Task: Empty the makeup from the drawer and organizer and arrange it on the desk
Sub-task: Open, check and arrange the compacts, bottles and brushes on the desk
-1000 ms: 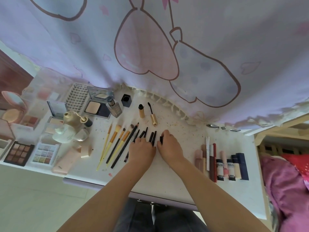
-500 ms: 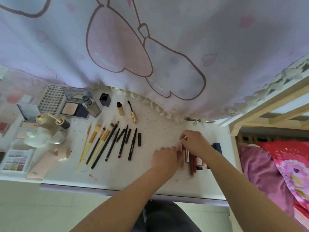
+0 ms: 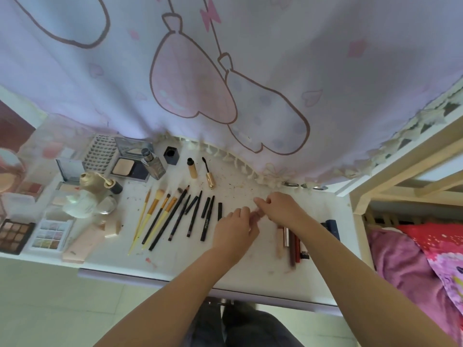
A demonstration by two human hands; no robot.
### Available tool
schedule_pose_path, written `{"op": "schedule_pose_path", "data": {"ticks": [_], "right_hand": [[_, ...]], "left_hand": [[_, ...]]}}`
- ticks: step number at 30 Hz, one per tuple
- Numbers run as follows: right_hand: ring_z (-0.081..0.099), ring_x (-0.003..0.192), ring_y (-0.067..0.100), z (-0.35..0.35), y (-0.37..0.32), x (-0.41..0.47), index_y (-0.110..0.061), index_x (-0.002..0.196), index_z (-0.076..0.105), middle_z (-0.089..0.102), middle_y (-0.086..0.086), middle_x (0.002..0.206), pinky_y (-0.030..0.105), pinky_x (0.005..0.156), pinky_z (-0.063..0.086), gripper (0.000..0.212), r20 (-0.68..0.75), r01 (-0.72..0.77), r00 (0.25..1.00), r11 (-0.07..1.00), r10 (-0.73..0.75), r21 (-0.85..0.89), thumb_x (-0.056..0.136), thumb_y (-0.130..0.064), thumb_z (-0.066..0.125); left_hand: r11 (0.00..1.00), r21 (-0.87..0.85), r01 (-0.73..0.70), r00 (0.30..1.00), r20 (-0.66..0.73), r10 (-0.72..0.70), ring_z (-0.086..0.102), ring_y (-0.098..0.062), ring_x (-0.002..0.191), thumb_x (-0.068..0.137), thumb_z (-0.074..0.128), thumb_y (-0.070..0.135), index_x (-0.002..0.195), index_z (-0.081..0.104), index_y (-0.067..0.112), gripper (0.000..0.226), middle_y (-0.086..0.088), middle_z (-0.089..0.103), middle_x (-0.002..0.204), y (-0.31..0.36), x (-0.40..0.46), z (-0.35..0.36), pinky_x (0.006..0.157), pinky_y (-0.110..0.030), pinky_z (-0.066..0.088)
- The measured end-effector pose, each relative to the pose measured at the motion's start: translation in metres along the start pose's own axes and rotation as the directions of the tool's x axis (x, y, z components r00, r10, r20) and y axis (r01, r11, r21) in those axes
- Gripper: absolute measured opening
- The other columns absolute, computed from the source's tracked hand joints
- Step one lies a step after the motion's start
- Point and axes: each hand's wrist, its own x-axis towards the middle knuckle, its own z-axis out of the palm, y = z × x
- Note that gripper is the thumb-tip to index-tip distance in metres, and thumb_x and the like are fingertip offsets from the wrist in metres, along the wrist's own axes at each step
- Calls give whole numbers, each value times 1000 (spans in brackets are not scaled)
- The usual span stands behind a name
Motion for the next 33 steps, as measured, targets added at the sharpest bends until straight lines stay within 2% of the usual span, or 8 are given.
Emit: {"op": "schedule_pose_path", "data": {"ticks": [4,8,14,20,25,29,31,33], "right_hand": [[47,61,14,-14,-16,-5,-5,78,61,65,10,78,28,61,38,46,14,73,997,985,-76,159,95,-43,42],[41,50,10,-18,-17,-17,-3,91,64,59,-1,66,22,49,34,42,26,111,992,938,-127,329,98,-37,39],[38,55,8,-14,-11,-36,-11,92,53,50,-14,62,22,52,34,28,64,120,984,885,-166,449,100,-34,38],[61,79,7,-31,-4,-51,-23,102,55,65,-4,91,23,70,47,16,203,167,939,886,-276,432,98,-32,43],[44,45,5,-39,-12,-59,-24,87,70,59,-6,56,18,51,36,48,319,96,924,934,-213,343,99,-50,31],[60,75,5,-41,-9,-58,-20,99,57,64,-3,89,21,64,48,18,298,159,902,882,-313,444,96,-36,49],[66,90,9,-45,-9,-59,-21,108,57,68,-2,103,22,69,51,24,333,122,892,872,-306,475,95,-40,49],[66,74,10,-46,-12,-58,-21,105,62,71,-2,89,23,64,49,40,362,89,901,919,-238,384,96,-50,38]], "left_hand": [[969,-236,74,995,77,-57,58,-24,75,101,30,32,111,46,8,30,-3,58,99,-8,-1,-19,59,-32,40],[917,-396,33,988,151,30,46,-5,63,102,29,32,106,46,13,26,4,53,85,-15,1,-39,53,-22,32],[903,-426,45,974,221,56,43,-8,60,101,30,36,93,46,18,26,7,48,71,-14,-5,-50,53,-23,32],[868,-492,67,966,248,66,42,-7,62,100,34,39,99,52,13,32,8,47,72,-16,-17,-59,56,-19,33],[905,-426,6,952,280,125,45,-2,62,101,34,35,107,51,14,27,10,50,75,-11,-17,-68,54,-17,33],[871,-484,86,952,298,72,45,-5,65,101,33,35,101,52,17,26,10,49,75,-15,-17,-72,59,-21,34],[880,-469,76,949,306,81,47,-8,68,101,34,35,100,51,18,24,8,51,76,-18,-18,-74,61,-23,37],[893,-448,48,948,301,100,48,-11,69,101,35,34,102,52,18,23,6,51,77,-18,-19,-75,63,-25,37]]}}
